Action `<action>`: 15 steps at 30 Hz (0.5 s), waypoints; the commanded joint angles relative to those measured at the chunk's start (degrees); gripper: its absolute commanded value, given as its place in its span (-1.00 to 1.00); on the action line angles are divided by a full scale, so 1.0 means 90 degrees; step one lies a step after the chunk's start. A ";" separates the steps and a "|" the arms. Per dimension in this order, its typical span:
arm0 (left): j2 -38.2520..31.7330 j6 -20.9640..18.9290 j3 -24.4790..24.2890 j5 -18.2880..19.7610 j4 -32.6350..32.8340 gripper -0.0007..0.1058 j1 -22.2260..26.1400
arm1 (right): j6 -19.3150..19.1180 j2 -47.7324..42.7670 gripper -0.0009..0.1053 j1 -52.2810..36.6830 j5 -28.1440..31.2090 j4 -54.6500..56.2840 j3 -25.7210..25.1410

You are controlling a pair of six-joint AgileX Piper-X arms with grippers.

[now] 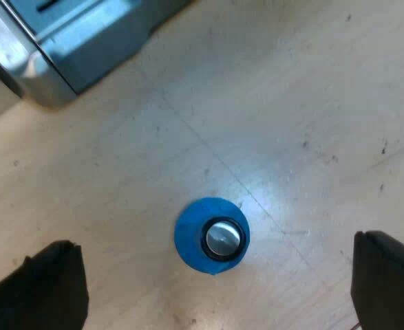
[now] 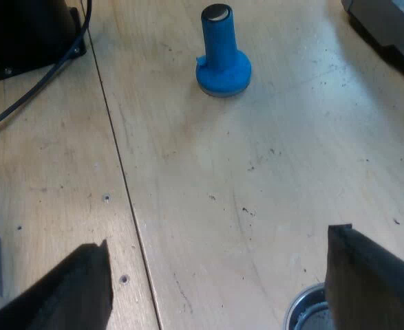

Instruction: Grind coffee beans and then tamp

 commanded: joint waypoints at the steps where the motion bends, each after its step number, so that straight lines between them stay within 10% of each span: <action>1: 0.0452 -0.0066 -0.0046 0.0016 -0.0013 0.49 -0.0032 | -0.0070 -0.0003 0.26 0.0014 -0.0036 -0.0184 0.0013; 15: 0.2381 -0.0013 0.0026 -0.0011 -0.0019 0.42 -0.0032 | -0.0026 -0.0003 0.26 0.0014 0.0280 -0.0368 0.0013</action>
